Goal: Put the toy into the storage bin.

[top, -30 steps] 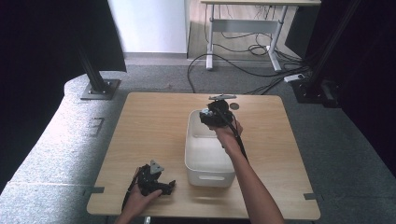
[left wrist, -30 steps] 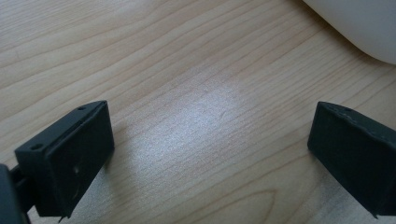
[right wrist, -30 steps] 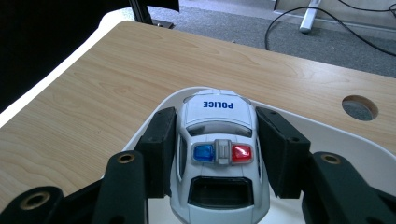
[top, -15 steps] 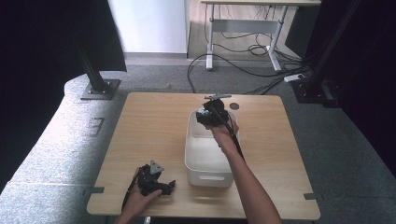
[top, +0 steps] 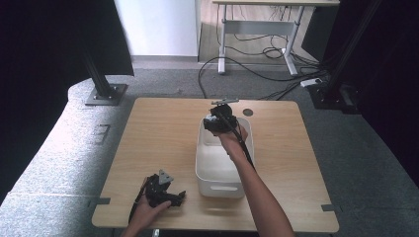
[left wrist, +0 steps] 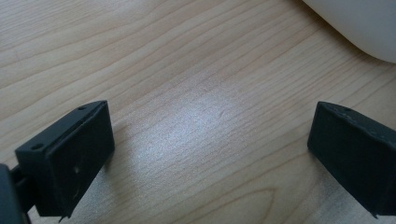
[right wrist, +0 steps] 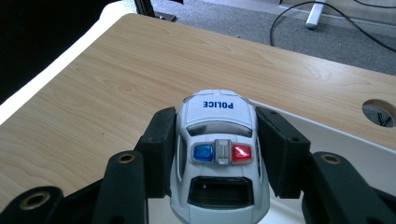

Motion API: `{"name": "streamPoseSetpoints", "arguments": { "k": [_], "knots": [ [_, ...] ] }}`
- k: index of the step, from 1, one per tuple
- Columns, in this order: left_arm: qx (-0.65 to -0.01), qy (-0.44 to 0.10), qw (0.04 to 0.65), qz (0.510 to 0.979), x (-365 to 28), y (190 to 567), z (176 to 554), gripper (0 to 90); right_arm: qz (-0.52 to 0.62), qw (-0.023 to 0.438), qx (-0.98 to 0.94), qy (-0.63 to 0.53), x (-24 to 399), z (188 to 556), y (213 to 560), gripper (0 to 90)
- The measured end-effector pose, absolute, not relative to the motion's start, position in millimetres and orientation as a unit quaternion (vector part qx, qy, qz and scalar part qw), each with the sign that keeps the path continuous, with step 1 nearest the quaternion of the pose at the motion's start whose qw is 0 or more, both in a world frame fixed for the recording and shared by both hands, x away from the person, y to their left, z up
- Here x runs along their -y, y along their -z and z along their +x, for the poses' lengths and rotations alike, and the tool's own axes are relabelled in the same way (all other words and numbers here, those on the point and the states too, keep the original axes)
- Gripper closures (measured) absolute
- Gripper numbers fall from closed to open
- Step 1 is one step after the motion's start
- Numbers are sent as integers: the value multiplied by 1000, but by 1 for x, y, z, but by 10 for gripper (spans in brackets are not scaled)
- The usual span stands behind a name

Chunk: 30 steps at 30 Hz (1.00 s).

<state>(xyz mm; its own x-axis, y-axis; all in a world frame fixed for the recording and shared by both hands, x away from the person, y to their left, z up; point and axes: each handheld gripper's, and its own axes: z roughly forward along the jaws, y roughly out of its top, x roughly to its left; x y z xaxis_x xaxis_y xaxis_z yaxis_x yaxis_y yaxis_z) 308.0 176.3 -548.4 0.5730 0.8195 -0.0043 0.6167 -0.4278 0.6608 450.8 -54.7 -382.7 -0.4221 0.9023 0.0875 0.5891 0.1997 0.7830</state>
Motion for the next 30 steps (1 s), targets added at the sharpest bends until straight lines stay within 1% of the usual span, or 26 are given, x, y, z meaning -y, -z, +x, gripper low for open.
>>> {"name": "streamPoseSetpoints", "arguments": {
  "k": [8,30],
  "knots": [
    [-433,-161,314,829,-176,548,308,5,496,207,-756,-373,47,457,393,500],
    [-433,-161,314,829,-177,548,307,6,516,192,-750,-366,48,471,408,500]
  ]
}}
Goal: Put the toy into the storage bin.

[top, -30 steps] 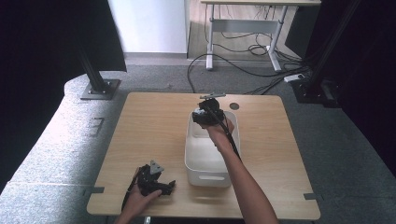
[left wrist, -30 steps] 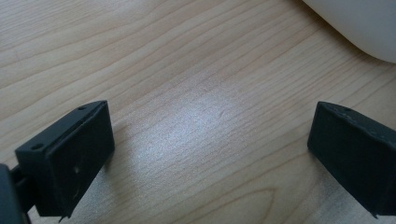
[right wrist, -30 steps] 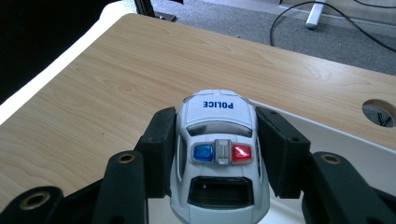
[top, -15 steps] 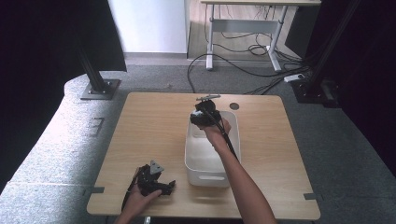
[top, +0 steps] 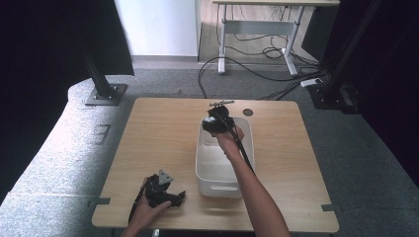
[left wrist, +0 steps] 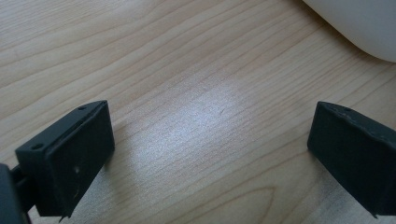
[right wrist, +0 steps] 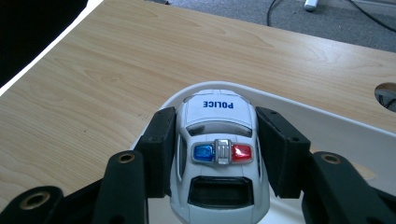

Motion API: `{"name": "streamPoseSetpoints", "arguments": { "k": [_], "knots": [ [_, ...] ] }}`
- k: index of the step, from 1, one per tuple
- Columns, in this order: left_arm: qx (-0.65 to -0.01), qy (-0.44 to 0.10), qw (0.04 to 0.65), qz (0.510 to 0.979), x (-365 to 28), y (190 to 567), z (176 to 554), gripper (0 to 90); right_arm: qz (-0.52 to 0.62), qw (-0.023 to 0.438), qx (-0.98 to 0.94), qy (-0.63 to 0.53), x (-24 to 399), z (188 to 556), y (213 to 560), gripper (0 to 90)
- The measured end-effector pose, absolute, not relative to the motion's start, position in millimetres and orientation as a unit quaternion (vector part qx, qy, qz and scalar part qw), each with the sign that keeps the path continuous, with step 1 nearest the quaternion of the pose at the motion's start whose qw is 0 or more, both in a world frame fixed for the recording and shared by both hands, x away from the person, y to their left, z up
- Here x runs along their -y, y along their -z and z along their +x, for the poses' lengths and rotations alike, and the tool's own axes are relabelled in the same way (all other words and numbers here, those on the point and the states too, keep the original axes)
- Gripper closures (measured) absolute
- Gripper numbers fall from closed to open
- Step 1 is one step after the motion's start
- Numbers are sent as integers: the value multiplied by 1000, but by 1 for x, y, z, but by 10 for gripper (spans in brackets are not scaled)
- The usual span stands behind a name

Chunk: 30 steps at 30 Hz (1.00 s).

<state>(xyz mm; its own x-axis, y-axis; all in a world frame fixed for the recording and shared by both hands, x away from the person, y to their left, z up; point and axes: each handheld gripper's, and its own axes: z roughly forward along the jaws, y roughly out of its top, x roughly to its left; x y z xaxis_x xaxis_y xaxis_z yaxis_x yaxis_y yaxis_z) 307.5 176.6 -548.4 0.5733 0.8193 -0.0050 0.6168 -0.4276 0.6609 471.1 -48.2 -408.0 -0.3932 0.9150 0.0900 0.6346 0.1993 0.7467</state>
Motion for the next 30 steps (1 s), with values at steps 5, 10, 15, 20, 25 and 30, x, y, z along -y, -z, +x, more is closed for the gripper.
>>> {"name": "streamPoseSetpoints", "arguments": {
  "k": [5,10,15,20,25,30],
  "knots": [
    [-433,-161,314,829,-177,548,307,6,523,189,-749,-361,51,474,412,500],
    [-433,-161,314,829,-177,548,307,6,528,187,-748,-356,55,477,419,500],
    [-433,-161,314,829,-177,548,307,6,531,183,-749,-350,56,478,424,500],
    [-433,-161,314,829,-177,548,307,6,532,181,-749,-350,56,479,426,500],
    [-433,-161,314,829,-177,548,307,6,530,176,-755,-344,53,479,429,500],
    [-433,-161,314,829,-177,548,307,5,533,171,-756,-341,54,481,432,500]
  ]
}}
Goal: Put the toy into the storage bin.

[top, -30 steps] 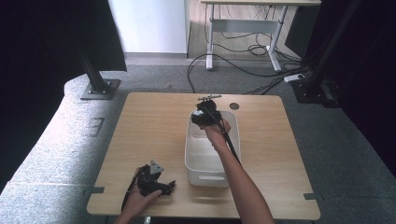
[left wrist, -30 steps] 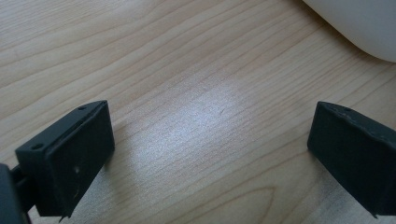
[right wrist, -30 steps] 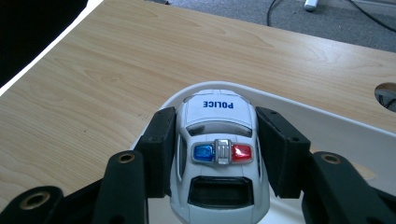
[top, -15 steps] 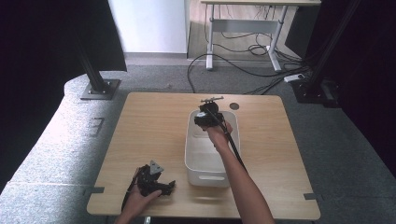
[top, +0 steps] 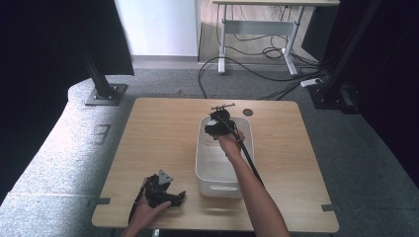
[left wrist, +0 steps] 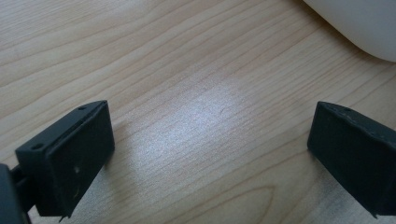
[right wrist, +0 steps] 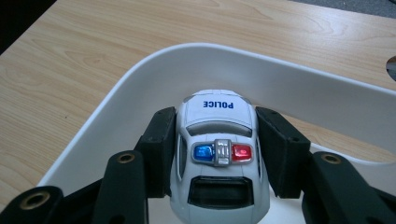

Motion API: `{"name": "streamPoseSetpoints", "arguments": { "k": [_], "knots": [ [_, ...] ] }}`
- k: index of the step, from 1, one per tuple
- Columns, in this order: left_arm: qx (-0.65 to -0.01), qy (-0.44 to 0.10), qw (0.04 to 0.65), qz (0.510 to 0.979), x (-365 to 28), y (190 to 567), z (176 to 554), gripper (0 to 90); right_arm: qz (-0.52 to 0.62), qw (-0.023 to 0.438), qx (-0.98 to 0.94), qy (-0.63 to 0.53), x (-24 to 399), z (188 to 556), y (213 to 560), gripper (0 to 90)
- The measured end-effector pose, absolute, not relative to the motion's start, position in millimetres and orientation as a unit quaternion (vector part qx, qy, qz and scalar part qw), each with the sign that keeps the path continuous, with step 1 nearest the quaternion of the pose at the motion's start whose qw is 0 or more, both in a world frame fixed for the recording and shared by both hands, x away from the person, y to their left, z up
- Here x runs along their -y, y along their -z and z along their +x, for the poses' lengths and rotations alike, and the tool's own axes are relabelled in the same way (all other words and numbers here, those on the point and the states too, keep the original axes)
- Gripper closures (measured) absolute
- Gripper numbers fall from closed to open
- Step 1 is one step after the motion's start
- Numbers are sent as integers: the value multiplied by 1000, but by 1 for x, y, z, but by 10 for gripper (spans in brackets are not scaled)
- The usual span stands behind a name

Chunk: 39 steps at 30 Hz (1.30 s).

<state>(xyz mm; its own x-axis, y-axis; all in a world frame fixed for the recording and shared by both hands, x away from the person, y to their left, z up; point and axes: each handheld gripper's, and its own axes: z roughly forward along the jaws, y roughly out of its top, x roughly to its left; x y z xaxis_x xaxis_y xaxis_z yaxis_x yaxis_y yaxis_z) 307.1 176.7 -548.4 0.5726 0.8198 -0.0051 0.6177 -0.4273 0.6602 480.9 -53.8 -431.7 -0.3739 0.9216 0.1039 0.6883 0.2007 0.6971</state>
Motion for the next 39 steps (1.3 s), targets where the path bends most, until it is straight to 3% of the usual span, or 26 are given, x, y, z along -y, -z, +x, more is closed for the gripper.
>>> {"name": "streamPoseSetpoints", "arguments": {
  "k": [39],
  "knots": [
    [-429,-160,315,831,-178,549,307,5,538,138,-785,-275,42,497,450,500]
  ]
}}
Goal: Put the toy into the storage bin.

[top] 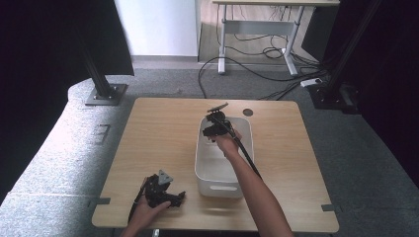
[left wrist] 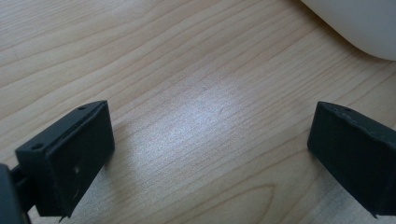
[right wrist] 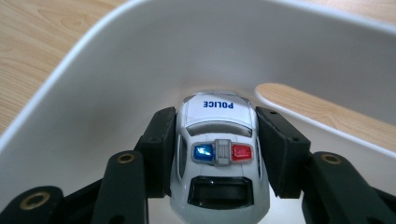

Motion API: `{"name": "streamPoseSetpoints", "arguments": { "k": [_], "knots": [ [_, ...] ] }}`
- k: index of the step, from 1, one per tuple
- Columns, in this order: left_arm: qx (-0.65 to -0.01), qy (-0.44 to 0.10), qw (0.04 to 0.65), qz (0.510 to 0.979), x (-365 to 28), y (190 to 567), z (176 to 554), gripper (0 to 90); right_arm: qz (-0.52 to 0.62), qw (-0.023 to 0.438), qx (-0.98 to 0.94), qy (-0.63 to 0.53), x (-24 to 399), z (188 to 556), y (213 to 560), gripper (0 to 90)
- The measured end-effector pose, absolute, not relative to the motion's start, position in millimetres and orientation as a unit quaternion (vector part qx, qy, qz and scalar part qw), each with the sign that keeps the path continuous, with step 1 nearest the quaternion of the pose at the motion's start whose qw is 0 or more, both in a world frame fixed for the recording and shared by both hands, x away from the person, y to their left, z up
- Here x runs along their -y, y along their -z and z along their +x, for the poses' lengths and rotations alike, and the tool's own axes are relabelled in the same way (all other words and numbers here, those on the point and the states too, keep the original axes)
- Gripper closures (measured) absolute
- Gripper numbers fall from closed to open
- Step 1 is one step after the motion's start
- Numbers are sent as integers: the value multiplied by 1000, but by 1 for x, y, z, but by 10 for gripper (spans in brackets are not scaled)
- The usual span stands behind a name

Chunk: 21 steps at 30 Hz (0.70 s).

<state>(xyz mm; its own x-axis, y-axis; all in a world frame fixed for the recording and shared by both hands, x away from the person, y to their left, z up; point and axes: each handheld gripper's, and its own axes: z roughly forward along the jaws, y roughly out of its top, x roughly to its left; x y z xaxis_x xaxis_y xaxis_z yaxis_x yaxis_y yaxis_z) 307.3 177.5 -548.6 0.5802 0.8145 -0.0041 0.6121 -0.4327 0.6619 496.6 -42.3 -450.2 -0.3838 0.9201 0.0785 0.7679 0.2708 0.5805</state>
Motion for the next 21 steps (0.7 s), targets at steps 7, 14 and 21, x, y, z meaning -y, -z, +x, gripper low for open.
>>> {"name": "streamPoseSetpoints", "arguments": {
  "k": [7,14,21],
  "knots": [
    [-429,-160,315,831,-178,548,307,5,534,133,-794,-258,38,497,460,500],
    [-429,-160,315,831,-178,548,307,5,535,122,-798,-248,38,499,465,500],
    [-430,-160,315,831,-177,548,307,5,538,113,-800,-239,37,500,470,499]
  ]
}}
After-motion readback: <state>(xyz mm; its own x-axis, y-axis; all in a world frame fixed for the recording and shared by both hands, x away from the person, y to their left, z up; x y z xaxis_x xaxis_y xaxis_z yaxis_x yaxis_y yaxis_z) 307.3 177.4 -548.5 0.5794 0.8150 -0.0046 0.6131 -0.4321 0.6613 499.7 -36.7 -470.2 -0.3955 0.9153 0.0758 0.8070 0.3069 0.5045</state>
